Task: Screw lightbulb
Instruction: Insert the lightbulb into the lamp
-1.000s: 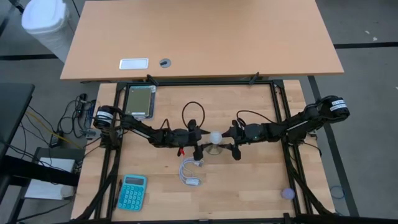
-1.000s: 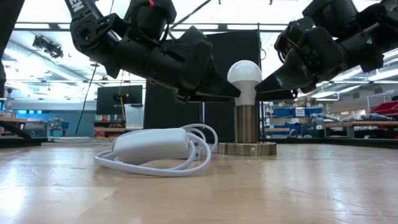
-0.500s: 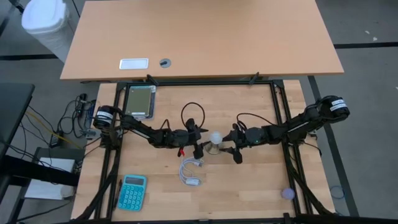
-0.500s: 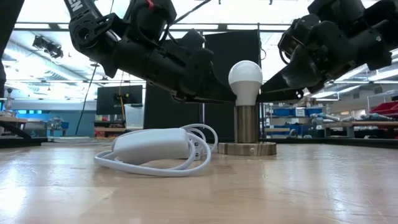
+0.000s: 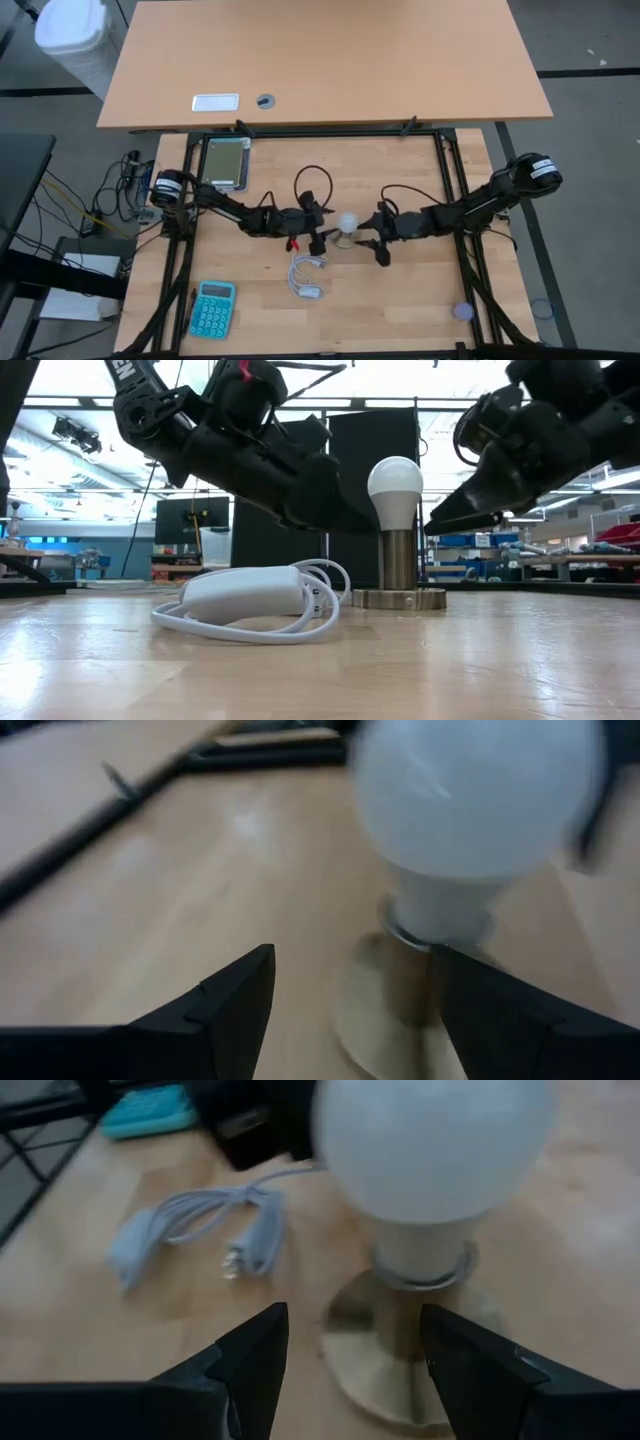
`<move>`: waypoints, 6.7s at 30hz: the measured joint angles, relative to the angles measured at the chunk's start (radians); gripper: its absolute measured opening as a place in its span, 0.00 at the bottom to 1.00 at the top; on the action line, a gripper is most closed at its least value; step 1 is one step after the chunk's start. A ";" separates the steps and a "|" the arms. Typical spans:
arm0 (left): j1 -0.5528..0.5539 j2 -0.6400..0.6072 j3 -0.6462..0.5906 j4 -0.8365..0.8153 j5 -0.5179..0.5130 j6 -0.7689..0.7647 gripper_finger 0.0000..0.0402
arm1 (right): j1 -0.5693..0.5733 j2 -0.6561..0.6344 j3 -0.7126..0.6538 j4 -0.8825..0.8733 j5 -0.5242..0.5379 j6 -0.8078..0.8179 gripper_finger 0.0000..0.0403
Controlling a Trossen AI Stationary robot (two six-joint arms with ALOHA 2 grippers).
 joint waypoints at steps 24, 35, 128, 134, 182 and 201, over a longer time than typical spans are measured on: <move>-0.007 0.000 0.000 0.081 0.005 -0.079 0.67 | -0.120 0.000 0.000 0.093 -0.159 -0.090 0.57; -0.007 0.000 0.000 0.060 -0.090 -0.035 0.67 | -0.052 0.000 0.000 0.074 -0.154 -0.004 0.57; 0.008 0.000 0.074 0.003 0.001 -0.026 0.67 | -0.019 -0.146 -0.001 -0.122 0.068 -0.058 0.57; 0.007 0.000 0.074 0.023 0.032 -0.025 0.67 | -0.019 -0.146 0.000 -0.128 0.055 -0.058 0.57; 0.058 0.017 0.072 0.006 0.204 0.102 0.67 | -0.072 -0.114 -0.029 -0.030 -0.051 -0.126 0.57; 0.045 0.042 0.073 0.079 0.178 0.077 0.67 | -0.082 -0.114 -0.089 0.080 -0.043 -0.118 0.57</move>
